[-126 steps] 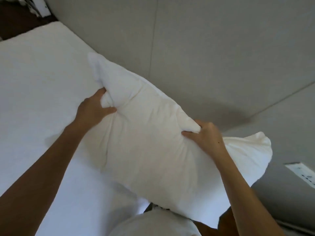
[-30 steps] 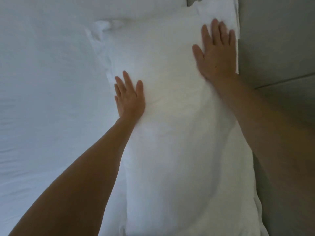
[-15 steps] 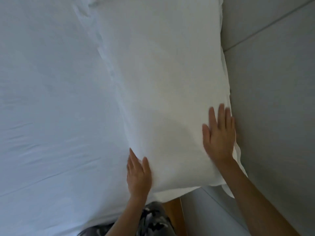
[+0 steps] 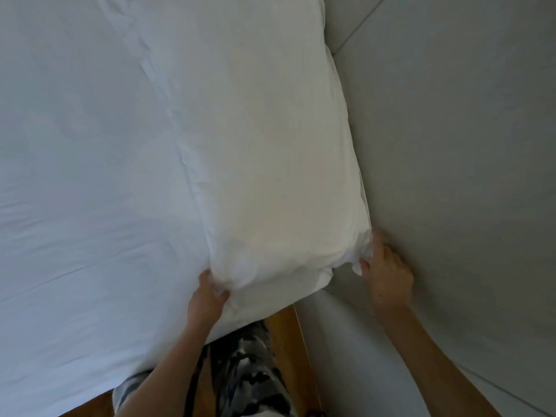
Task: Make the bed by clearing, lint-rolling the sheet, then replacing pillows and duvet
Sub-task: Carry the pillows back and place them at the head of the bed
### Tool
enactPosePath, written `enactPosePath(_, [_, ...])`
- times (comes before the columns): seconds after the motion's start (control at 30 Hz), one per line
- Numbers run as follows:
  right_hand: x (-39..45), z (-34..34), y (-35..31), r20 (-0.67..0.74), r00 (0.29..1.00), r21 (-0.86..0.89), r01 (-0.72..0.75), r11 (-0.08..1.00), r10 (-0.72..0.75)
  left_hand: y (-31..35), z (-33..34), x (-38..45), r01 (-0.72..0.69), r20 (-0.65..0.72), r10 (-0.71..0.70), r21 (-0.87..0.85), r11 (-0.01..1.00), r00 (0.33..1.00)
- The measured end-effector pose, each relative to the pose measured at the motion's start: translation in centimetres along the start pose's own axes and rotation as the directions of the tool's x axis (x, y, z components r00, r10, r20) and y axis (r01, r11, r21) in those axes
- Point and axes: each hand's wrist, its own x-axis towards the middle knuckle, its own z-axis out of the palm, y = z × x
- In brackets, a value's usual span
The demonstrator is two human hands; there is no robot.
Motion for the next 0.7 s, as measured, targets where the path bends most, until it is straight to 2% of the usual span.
enactPosePath(0.07, [1.2, -0.7, -1.0, 0.122, 0.987, 0.034, -0.111, 0.993, 0.106, -0.2, 0.2, 0.6, 0.029, -0.023, -0.029, -0.009, 1.0, 0.999])
enactPosePath(0.17, [1.7, -0.8, -1.1, 0.109, 0.986, 0.013, -0.132, 0.991, 0.13, -0.6, 0.9, 0.9, 0.024, -0.032, -0.025, -0.032, 0.999, 0.999])
enactPosePath(0.23, [1.6, -1.6, -0.5, 0.056, 0.998, -0.022, -0.022, 1.0, 0.024, -0.8, 1.1, 0.8, -0.005, -0.038, 0.005, 0.012, 1.0, 0.999])
enactPosePath(0.3, [1.8, -3.3, 0.5, -0.056, 0.98, -0.123, 0.185, 0.975, -0.193, -1.2, 1.1, 0.6, -0.048, -0.058, 0.056, 0.131, 0.99, 0.997])
enactPosePath(0.37, [2.1, -5.3, 1.9, -0.103, 0.905, -0.276, 0.373, 0.886, -0.413, -2.0, 1.1, 0.2, -0.083, -0.065, 0.1, 0.226, 0.971, 0.993])
enactPosePath(0.47, [3.2, -8.3, 3.9, -0.016, 0.794, -0.488, 0.525, 0.698, -0.608, -3.5, 0.8, -0.2, -0.123, -0.039, 0.142, 0.313, 0.942, 0.989])
enactPosePath(0.57, [4.5, -10.9, 4.7, 0.035, 0.763, -0.583, 0.54, 0.607, -0.645, -4.1, 0.5, 0.4, -0.124, 0.013, 0.128, 0.386, 0.914, 0.992])
enactPosePath(0.7, [4.6, -11.3, 3.9, -0.005, 0.8, -0.625, 0.466, 0.627, -0.6, -3.4, 0.8, 0.2, -0.089, 0.045, 0.077, 0.377, 0.922, 0.996])
